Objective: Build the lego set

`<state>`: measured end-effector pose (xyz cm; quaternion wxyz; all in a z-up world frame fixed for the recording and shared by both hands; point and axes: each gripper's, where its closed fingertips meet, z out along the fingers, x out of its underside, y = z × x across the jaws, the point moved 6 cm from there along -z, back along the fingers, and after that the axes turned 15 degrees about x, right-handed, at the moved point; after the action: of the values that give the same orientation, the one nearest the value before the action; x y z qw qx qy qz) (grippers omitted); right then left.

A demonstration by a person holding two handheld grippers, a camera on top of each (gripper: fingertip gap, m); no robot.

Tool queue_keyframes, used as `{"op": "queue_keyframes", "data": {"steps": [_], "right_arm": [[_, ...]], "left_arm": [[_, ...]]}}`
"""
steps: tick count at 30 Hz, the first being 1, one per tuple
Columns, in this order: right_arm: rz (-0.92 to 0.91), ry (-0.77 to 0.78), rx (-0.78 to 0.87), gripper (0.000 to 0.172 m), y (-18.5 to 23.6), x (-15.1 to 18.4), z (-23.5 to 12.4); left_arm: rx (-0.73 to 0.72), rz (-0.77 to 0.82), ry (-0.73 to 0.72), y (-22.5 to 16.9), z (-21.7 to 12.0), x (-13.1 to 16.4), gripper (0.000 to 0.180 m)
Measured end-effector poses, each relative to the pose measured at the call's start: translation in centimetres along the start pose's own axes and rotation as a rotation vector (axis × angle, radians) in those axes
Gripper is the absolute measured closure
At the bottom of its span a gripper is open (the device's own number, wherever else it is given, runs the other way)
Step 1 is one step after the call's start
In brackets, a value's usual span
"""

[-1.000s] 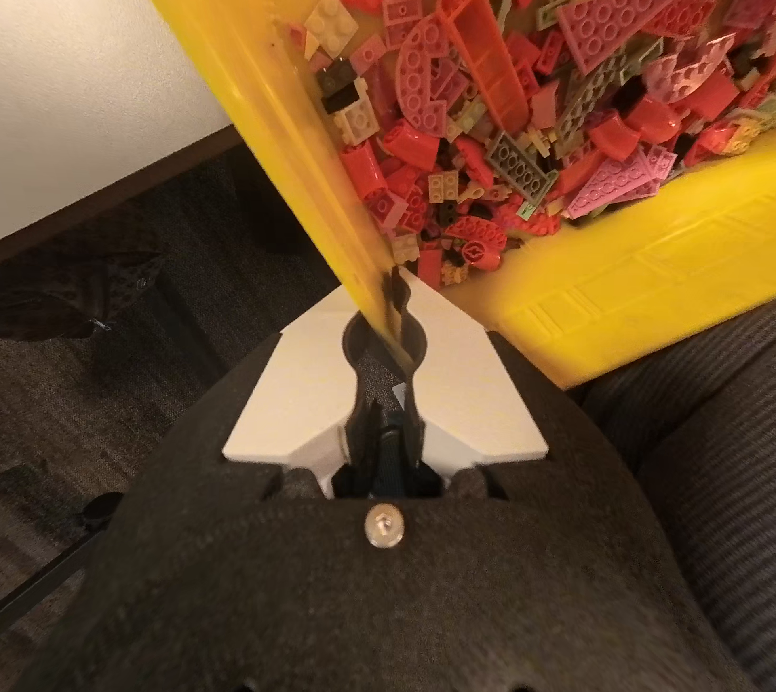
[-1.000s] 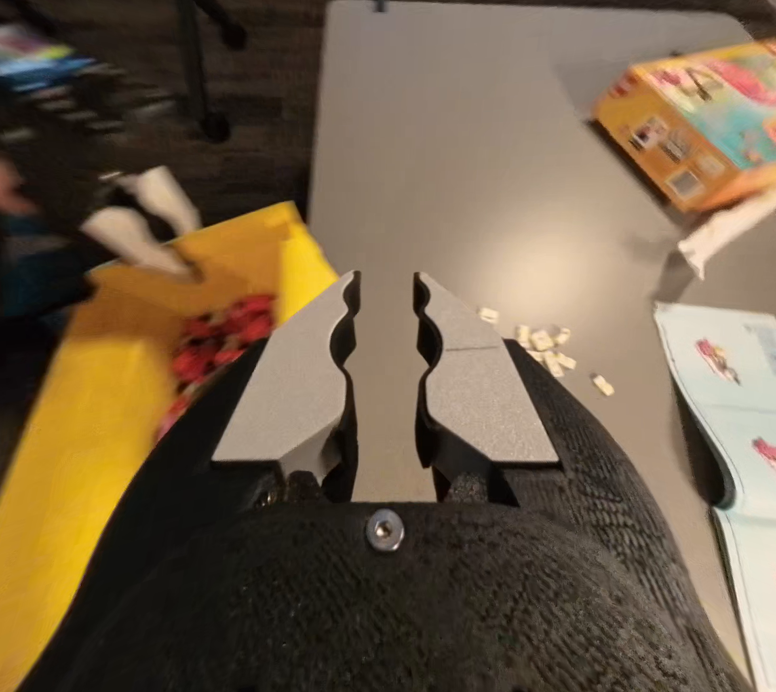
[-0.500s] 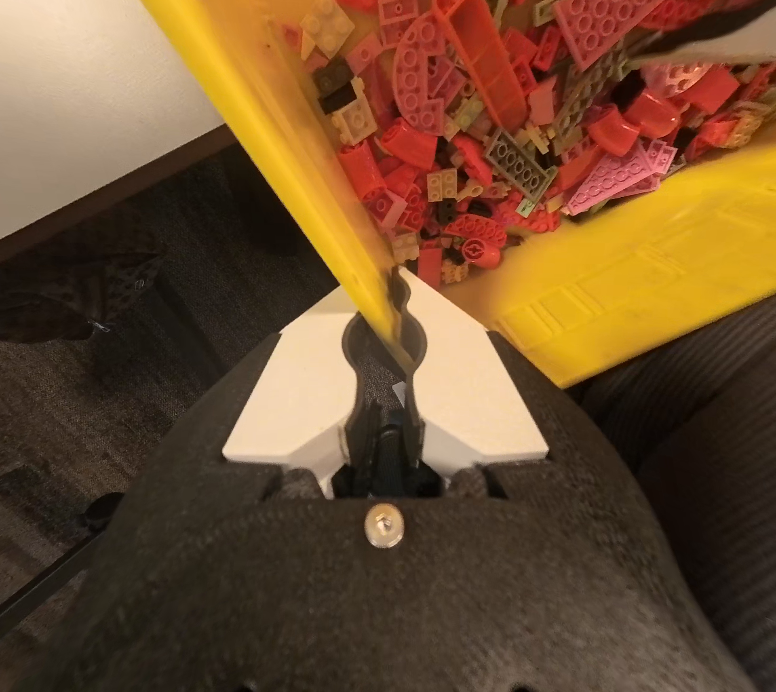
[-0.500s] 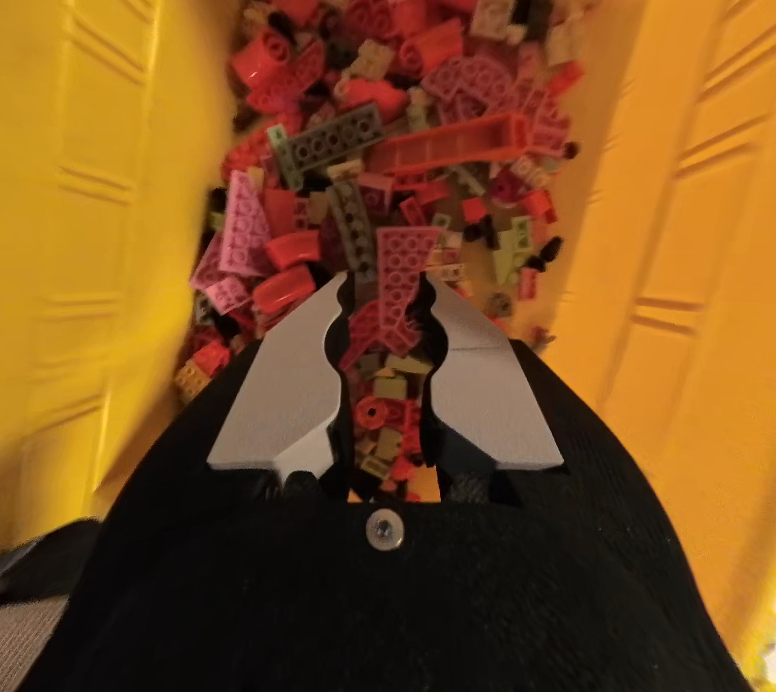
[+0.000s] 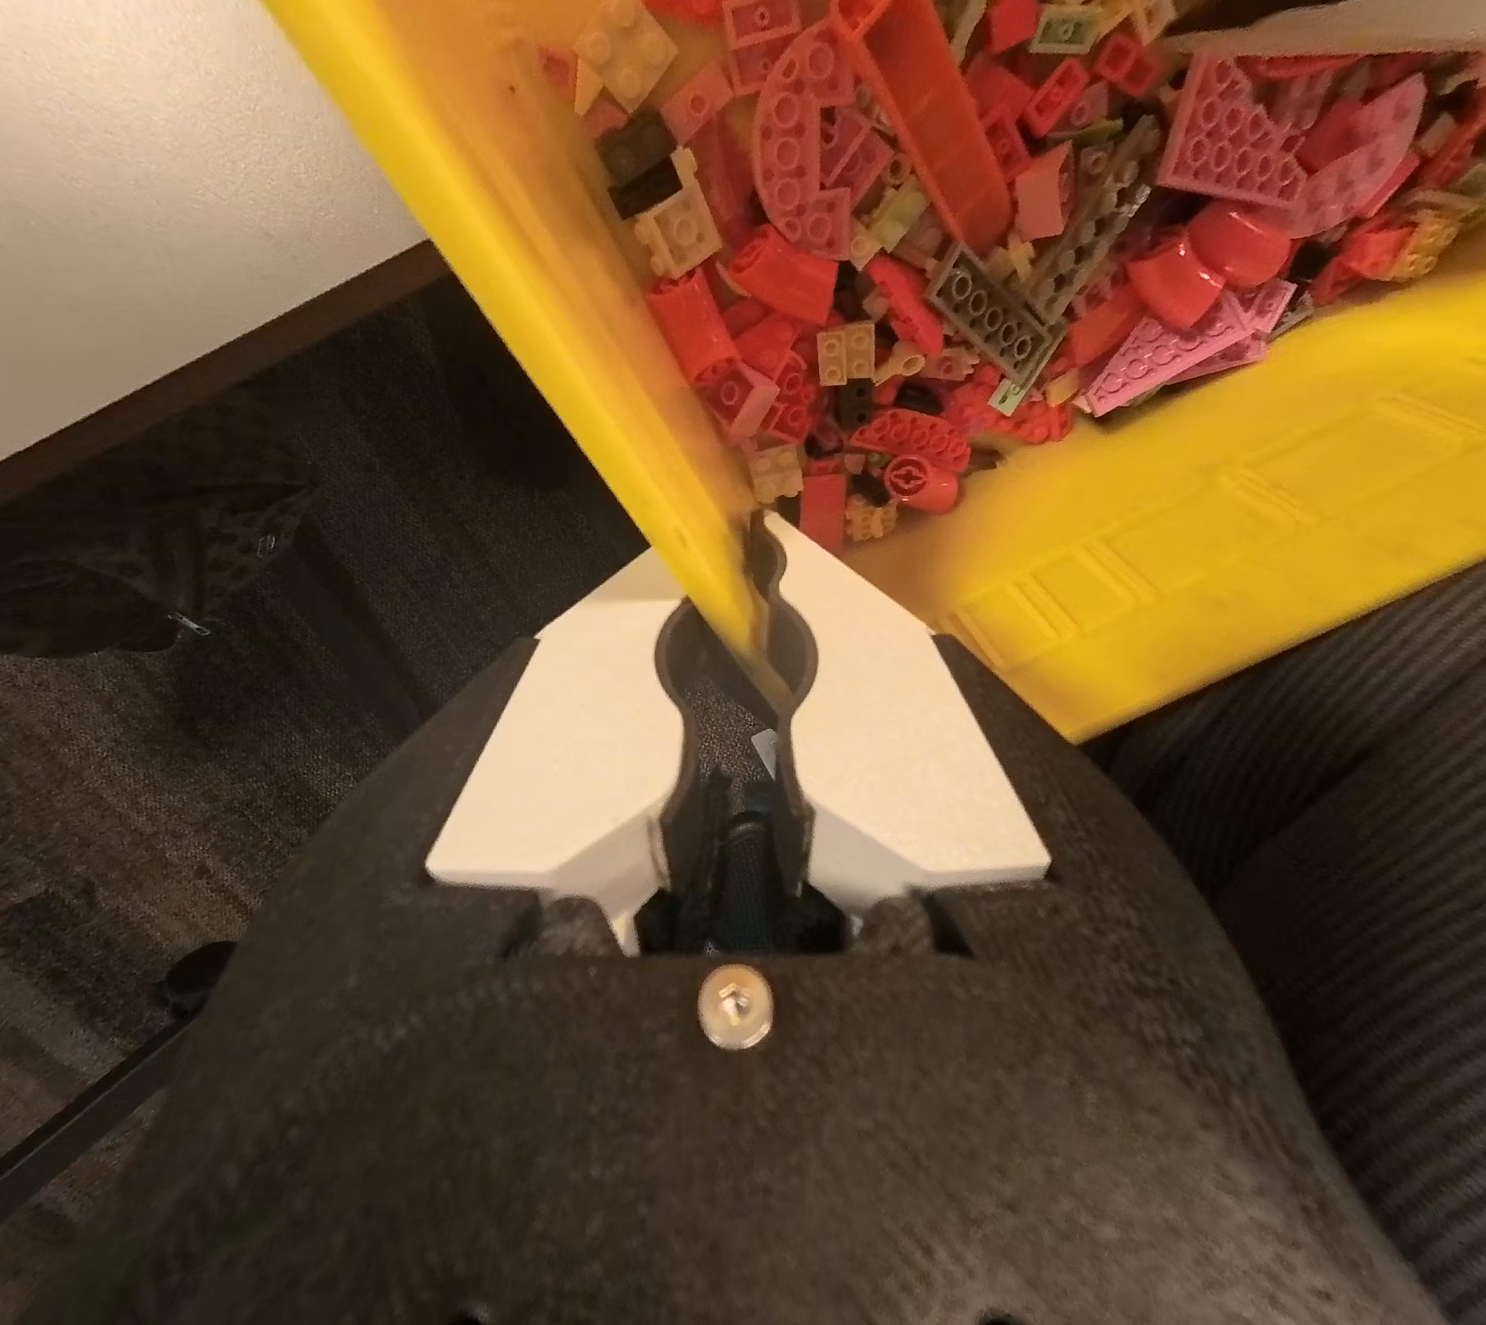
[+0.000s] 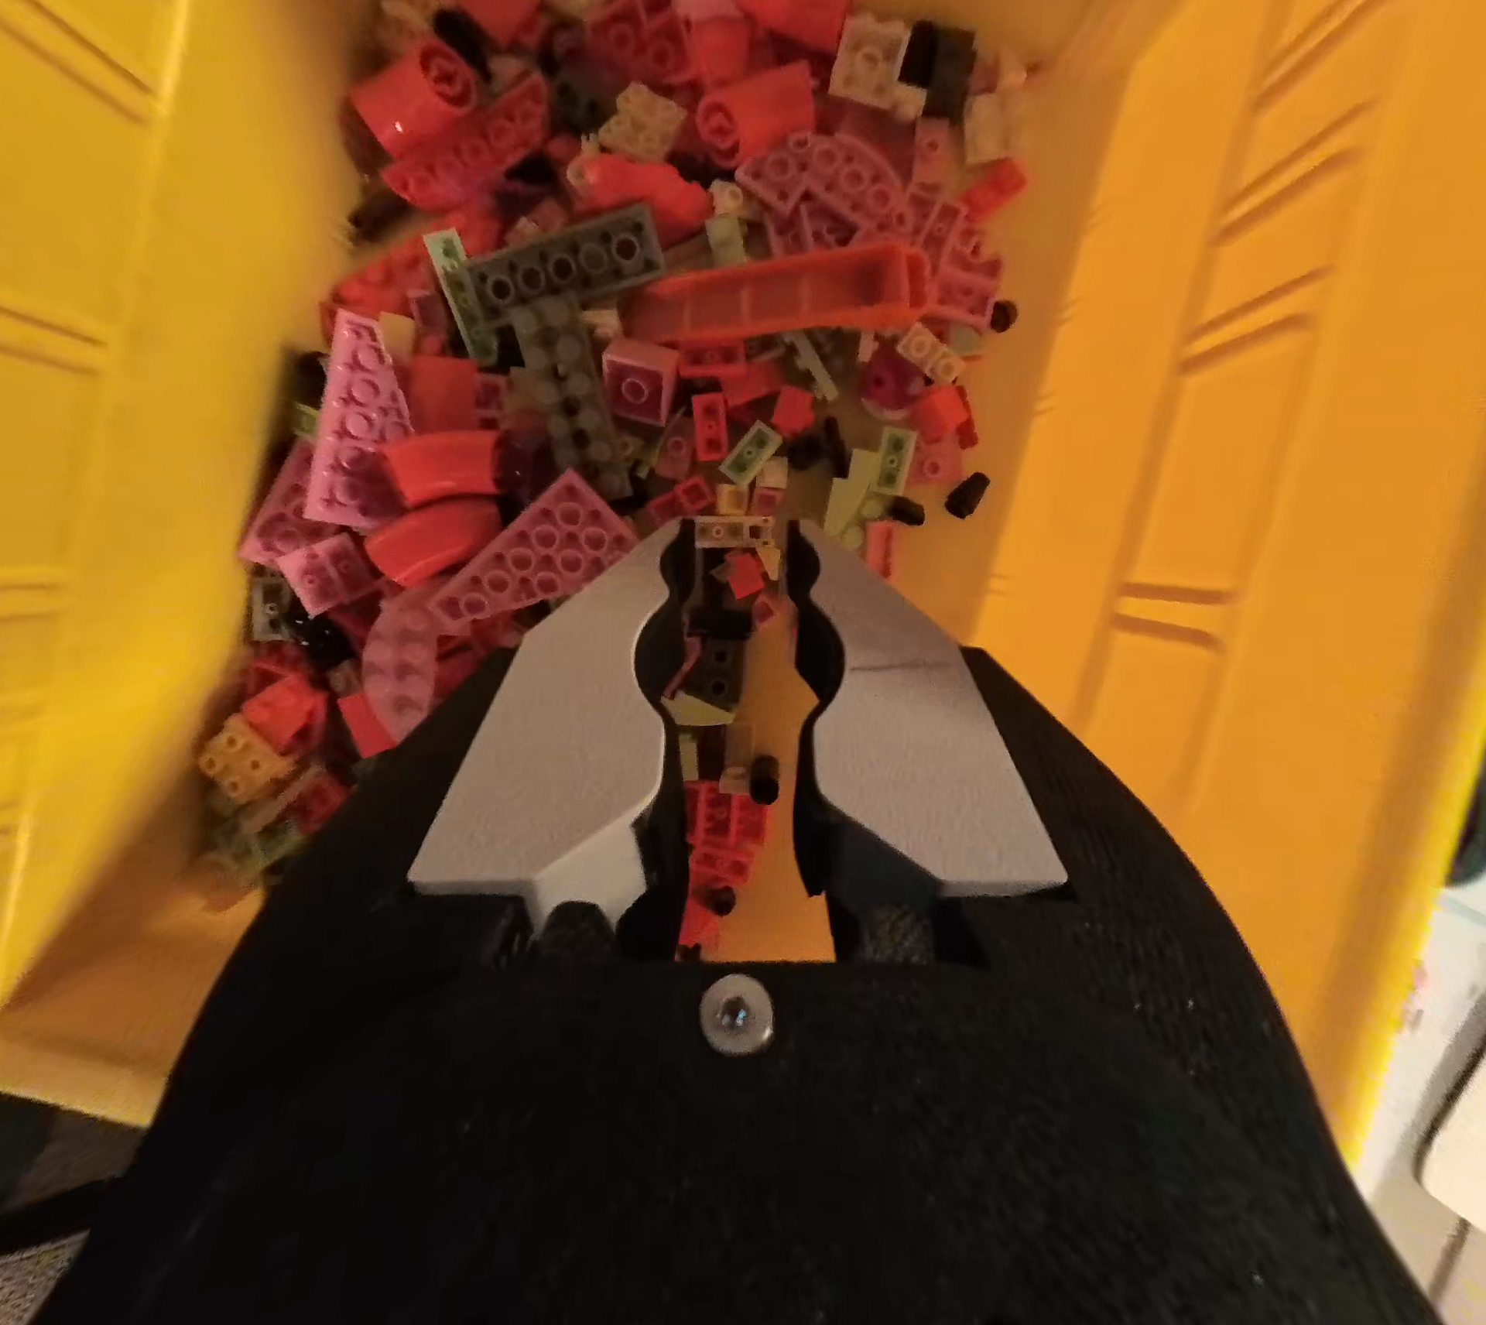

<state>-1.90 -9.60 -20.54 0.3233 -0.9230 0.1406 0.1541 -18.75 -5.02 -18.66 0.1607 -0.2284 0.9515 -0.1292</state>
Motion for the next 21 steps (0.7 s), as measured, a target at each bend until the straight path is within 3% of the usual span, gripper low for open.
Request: {"op": "queue_keyframes", "data": {"steps": [4, 12, 21], "right_arm": [[-0.007, -0.014, 0.003, 0.145, 0.4, 0.2, 0.4], [-0.063, -0.06, 0.019, 0.154, 0.6, 0.0, 0.2], [-0.282, -0.181, 0.022, 0.156, 1.9, -0.3, -0.1]], "left_arm": [[0.0, -0.001, 0.001, 0.0, -0.2, 0.0, 0.174], [0.0, -0.004, 0.002, 0.0, -0.8, -0.1, 0.174], [0.003, -0.002, 0.004, -0.3, -0.7, -0.5, 0.174]]}}
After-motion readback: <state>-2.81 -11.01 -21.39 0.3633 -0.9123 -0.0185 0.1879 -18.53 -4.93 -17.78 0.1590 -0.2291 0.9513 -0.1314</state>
